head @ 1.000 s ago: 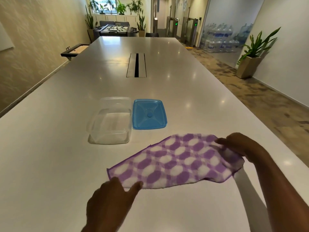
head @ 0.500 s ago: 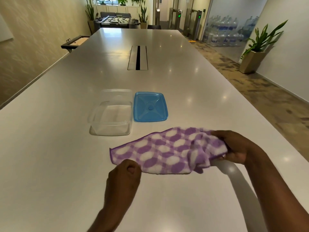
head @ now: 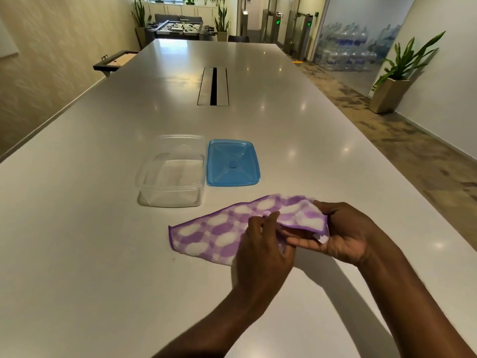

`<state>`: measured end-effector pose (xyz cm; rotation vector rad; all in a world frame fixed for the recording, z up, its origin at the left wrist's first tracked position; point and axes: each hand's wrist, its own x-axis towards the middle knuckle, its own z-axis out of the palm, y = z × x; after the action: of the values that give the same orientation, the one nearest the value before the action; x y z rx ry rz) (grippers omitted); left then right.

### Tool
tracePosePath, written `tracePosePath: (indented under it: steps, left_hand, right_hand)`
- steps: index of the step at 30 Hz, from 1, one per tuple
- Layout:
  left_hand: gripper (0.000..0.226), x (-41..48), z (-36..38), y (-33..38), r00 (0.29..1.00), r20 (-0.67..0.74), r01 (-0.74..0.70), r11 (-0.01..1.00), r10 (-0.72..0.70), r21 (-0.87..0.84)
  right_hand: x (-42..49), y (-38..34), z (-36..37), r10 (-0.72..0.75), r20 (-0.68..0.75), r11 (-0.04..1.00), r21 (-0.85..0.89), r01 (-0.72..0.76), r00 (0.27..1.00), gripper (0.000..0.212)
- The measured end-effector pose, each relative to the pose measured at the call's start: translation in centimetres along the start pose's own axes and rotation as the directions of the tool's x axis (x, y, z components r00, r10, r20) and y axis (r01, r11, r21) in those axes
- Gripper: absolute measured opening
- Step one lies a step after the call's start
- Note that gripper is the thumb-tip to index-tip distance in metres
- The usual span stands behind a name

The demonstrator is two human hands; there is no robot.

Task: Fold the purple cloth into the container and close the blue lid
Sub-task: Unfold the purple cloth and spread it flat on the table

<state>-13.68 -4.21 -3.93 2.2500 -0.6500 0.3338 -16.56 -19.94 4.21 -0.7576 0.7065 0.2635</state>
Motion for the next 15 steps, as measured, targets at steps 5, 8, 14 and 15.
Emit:
tracePosePath:
  steps: [5,8,14,15]
  left_hand:
    - [0.028,1.5,0.1,-0.6,0.998,-0.068,0.011,0.994,-0.004,0.107]
    - [0.028,2.3,-0.2,-0.7,0.996,-0.090,0.035,0.996,-0.028,0.077]
    - [0.022,2.6,-1.6,-0.3,0.988,-0.078,0.132,0.989,-0.137,-0.069]
    - [0.017,2.6,-2.1,0.0,0.986,-0.103,0.121,0.985,-0.134,-0.123]
  right_hand:
    - [-2.2,-0.2,-0.4,-0.056,0.049,0.997,-0.053,0.059,0.997,0.039]
    - [-3.7,-1.1,-0.8,-0.148,0.100,0.985,-0.072,0.156,0.984,0.038]
    - [-6.8,-3.5,-0.6,-0.304,0.138,0.941,-0.112,0.319,0.943,0.031]
    - [-6.9,-3.7,-0.6,-0.323,0.141,0.931,-0.131,0.341,0.936,0.032]
